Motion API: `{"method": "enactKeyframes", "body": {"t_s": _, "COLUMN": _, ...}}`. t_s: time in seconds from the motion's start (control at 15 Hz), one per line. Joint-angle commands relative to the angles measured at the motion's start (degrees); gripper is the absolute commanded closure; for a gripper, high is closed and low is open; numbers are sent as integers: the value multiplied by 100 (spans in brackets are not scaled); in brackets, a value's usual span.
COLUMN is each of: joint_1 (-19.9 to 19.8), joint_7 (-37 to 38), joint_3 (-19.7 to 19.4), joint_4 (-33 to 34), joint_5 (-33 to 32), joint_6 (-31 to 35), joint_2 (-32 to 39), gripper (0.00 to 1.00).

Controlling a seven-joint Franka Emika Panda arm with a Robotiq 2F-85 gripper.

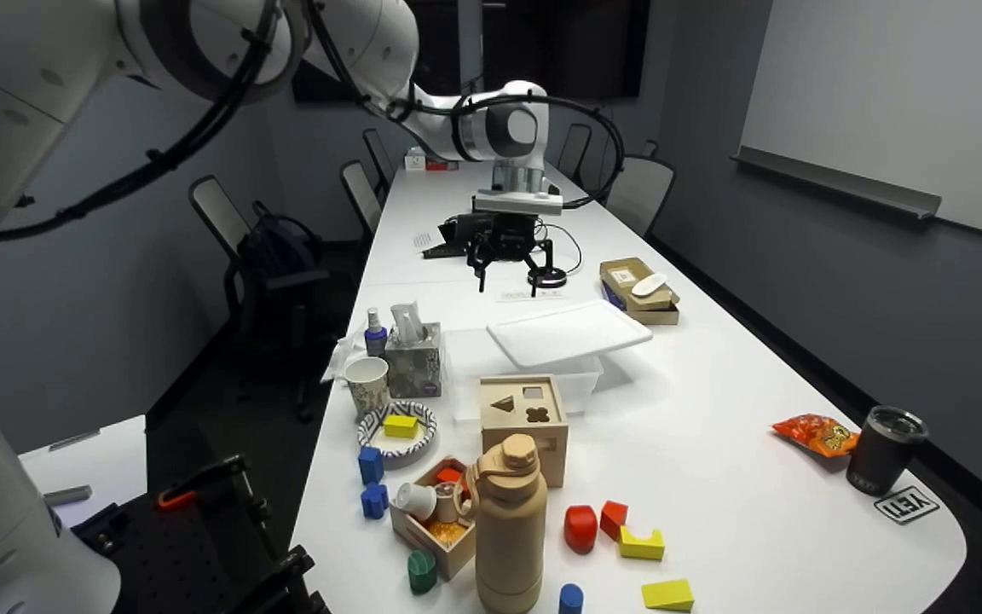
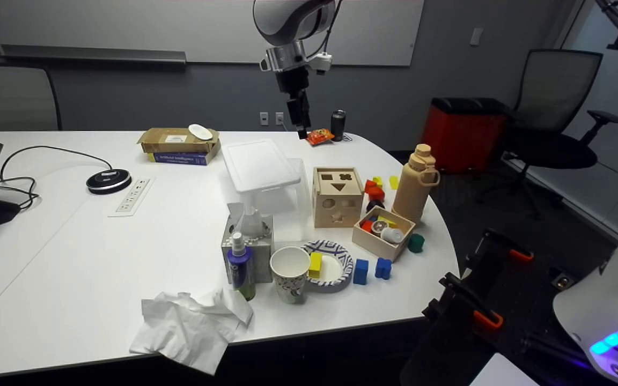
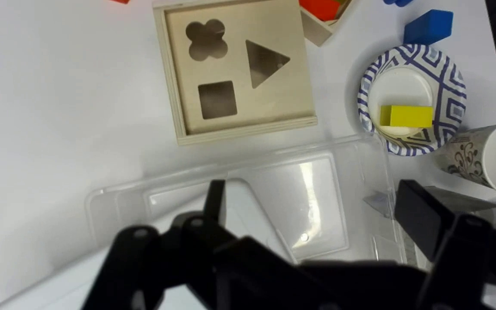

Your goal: Close the lid on the clear container.

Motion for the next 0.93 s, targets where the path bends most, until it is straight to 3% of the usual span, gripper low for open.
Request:
{"method": "enactKeyframes", "body": {"t_s": 0.0, "joint_1": 30, "joint_7": -558, "joint_3": 82, "joint_4": 784, "joint_5": -114, "joint_6": -374, "joint_2": 592, "gripper": 0}}
{"method": "enactKeyframes", "body": {"t_s": 0.47, "joint_1": 22, "joint_7": -833, "joint_3": 176, "joint_4": 1256, "joint_5": 83, "joint_6": -313, "joint_2": 1363, "gripper": 0}}
{"method": "enactKeyframes", "body": {"t_s": 0.87, "joint_1": 42, "joint_7": -743, "joint_3": 235, "joint_4": 2104, "joint_5": 205, "joint_6": -144, "joint_2": 2177, "gripper": 0}}
